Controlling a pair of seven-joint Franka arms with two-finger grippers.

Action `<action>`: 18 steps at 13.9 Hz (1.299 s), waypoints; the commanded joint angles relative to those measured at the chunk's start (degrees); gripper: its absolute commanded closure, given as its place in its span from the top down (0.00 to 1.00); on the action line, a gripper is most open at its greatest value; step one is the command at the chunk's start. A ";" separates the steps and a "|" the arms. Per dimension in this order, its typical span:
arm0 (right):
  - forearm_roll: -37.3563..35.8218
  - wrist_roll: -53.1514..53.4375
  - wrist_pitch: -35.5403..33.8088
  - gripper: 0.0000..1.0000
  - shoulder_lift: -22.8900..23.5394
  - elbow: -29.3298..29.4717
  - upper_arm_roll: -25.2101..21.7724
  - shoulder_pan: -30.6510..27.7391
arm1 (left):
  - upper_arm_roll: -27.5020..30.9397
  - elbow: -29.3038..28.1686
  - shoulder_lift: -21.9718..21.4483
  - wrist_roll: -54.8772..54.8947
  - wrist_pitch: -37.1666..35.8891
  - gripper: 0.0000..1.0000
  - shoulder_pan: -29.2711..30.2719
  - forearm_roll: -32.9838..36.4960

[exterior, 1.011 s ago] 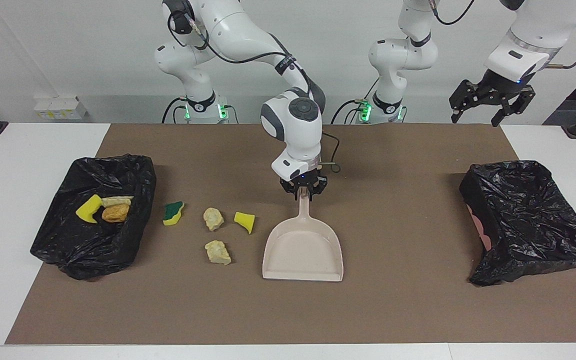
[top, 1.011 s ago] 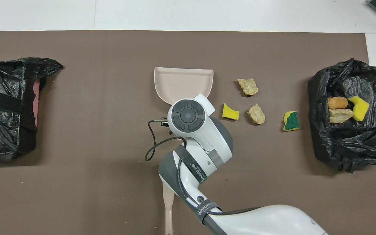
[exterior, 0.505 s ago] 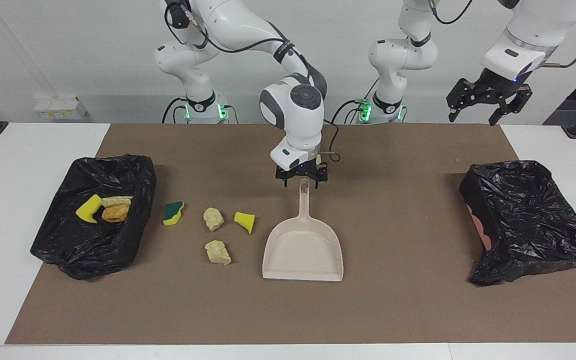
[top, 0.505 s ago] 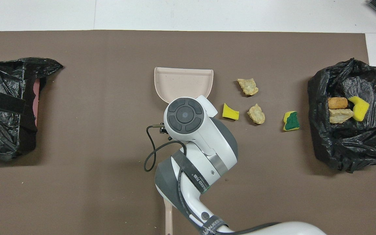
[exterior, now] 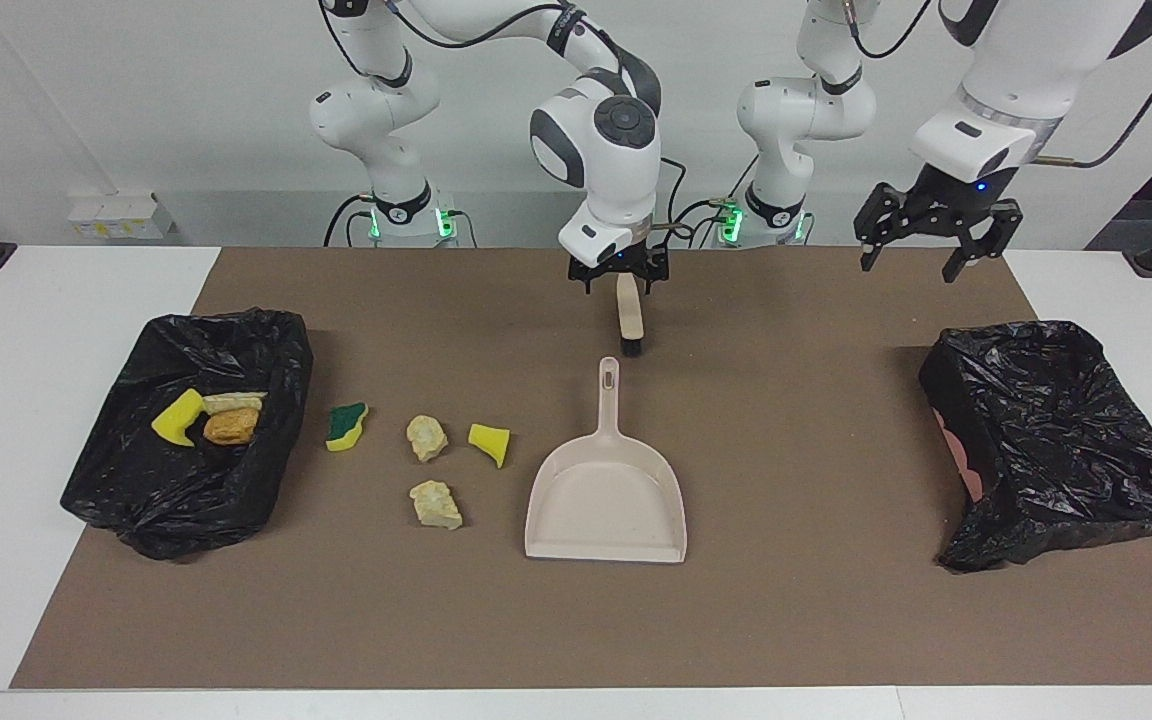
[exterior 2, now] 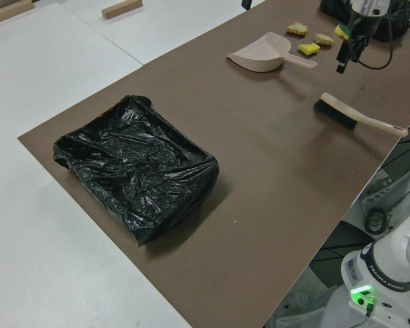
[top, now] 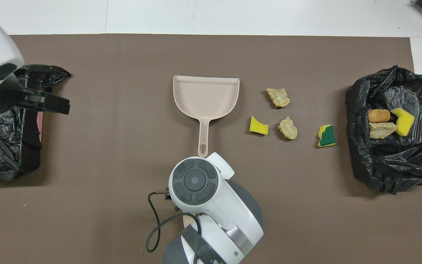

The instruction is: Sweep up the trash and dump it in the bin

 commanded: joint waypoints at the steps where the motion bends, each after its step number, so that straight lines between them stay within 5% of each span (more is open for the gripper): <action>1: 4.29 2.23 3.46 1.00 -6.02 -8.74 -0.02 3.11 | -3.94 -0.43 4.46 -6.39 6.48 1.00 0.23 1.22; 9: 6.15 8.30 17.09 1.00 -7.09 -22.29 -0.02 11.56 | -18.77 -2.36 17.20 -24.74 18.43 1.00 -1.09 10.95; 11: 6.15 8.47 16.92 0.99 -7.26 -22.65 0.07 11.65 | -20.38 -8.05 17.74 -30.65 26.68 1.00 -1.52 12.02; 14: 6.24 7.60 17.09 0.71 -7.18 -22.65 0.16 12.26 | -22.67 -13.34 17.57 -31.64 29.88 1.00 -1.53 11.94; 17: 7.82 7.51 17.36 0.71 -6.56 -22.74 0.16 12.97 | -25.64 -18.60 17.22 -35.66 34.96 1.00 -1.18 11.85; 18: 7.74 7.42 17.44 0.62 -6.56 -22.74 0.16 12.97 | -27.31 -19.58 17.13 -36.46 36.37 1.00 -0.91 11.76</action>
